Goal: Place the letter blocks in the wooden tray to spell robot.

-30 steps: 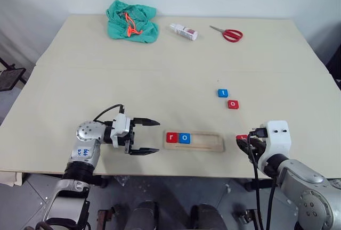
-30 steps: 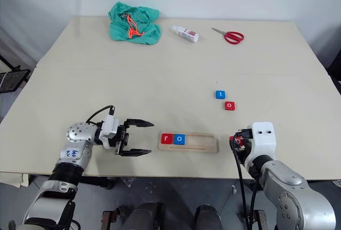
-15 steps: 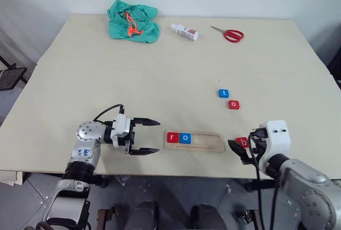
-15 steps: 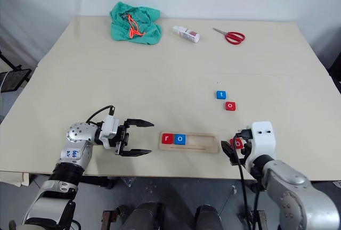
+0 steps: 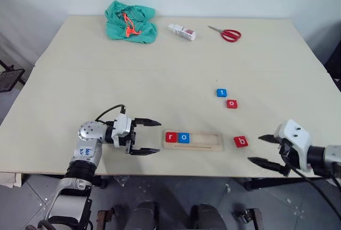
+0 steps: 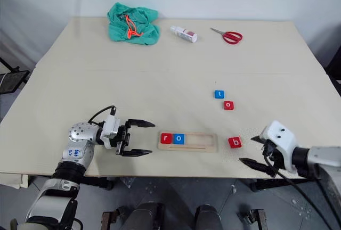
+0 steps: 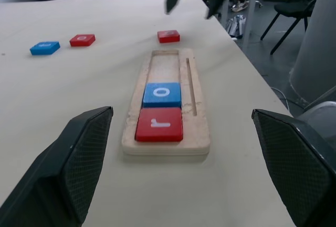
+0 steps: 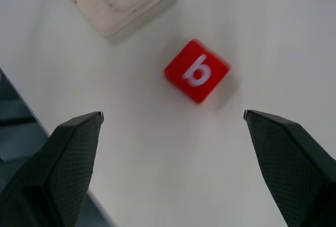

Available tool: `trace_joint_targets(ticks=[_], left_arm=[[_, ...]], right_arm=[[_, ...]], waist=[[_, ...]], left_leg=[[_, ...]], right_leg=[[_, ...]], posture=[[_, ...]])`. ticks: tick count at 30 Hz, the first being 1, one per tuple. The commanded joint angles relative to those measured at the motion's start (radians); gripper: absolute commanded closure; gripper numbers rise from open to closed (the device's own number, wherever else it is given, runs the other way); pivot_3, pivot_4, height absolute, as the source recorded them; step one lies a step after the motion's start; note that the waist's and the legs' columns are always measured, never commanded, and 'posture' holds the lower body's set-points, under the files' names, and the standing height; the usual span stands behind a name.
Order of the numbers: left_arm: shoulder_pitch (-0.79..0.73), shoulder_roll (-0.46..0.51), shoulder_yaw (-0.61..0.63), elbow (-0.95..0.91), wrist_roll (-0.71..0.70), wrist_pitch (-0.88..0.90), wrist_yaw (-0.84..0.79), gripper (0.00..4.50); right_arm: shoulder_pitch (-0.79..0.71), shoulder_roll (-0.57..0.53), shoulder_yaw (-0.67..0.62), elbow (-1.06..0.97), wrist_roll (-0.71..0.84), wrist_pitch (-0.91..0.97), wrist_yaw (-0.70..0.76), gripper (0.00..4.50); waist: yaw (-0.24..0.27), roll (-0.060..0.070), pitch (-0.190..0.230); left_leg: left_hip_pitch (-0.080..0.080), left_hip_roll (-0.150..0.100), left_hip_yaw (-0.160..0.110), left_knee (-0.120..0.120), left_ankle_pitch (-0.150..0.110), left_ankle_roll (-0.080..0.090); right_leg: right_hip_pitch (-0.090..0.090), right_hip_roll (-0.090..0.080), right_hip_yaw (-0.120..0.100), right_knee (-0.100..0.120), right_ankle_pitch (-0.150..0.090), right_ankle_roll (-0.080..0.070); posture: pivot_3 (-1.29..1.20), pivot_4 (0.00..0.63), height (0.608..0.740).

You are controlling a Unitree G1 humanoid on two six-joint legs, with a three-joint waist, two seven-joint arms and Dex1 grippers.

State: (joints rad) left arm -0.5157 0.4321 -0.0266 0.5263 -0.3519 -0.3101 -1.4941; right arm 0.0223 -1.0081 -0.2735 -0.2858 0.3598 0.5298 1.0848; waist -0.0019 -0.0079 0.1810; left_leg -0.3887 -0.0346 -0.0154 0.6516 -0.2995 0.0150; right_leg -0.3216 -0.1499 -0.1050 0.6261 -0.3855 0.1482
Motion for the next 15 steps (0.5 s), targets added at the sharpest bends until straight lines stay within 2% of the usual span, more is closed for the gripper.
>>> trace_joint_targets(ticks=[1, 4, 8, 15], left_arm=[[-0.001, 0.009, 0.014, -0.005, -0.017, -0.015, -0.012, 0.00], [0.001, 0.013, 0.022, -0.006, -0.016, -0.017, -0.006, 0.00], [0.024, 0.023, 0.027, -0.045, -0.019, -0.004, 0.007, 0.00], [0.059, 0.039, 0.036, -0.102, -0.026, 0.019, 0.026, 0.00]], right_arm=[[-0.119, -0.024, 0.079, 0.142, -0.043, -0.167, 0.093, 0.02], [-0.203, -0.013, 0.134, 0.240, -0.073, -0.241, 0.121, 0.02], [-0.281, -0.018, 0.220, 0.377, -0.106, -0.365, 0.236, 0.02], [-0.372, -0.017, 0.292, 0.501, -0.141, -0.478, 0.349, 0.02]], waist=[[0.001, 0.000, 0.000], [0.004, 0.000, 0.000], [0.010, 0.000, 0.000], [0.007, 0.000, 0.000]], left_leg=[[0.000, 0.000, 0.000, 0.000, 0.000, 0.000], [-0.001, 0.000, -0.001, 0.001, 0.000, 0.000], [-0.003, -0.001, -0.002, 0.002, 0.000, 0.000], [-0.002, -0.001, -0.002, 0.003, 0.000, 0.000]], right_leg=[[0.000, 0.000, -0.001, 0.000, 0.000, 0.000], [0.000, 0.000, -0.001, 0.000, 0.000, 0.000], [0.000, -0.001, -0.003, 0.000, 0.000, 0.000], [0.000, -0.001, -0.003, 0.000, 0.000, 0.000]], posture=[[0.00, 0.150, 0.740], [0.00, 0.150, 0.740], [0.00, 0.150, 0.740], [0.00, 0.150, 0.740]])
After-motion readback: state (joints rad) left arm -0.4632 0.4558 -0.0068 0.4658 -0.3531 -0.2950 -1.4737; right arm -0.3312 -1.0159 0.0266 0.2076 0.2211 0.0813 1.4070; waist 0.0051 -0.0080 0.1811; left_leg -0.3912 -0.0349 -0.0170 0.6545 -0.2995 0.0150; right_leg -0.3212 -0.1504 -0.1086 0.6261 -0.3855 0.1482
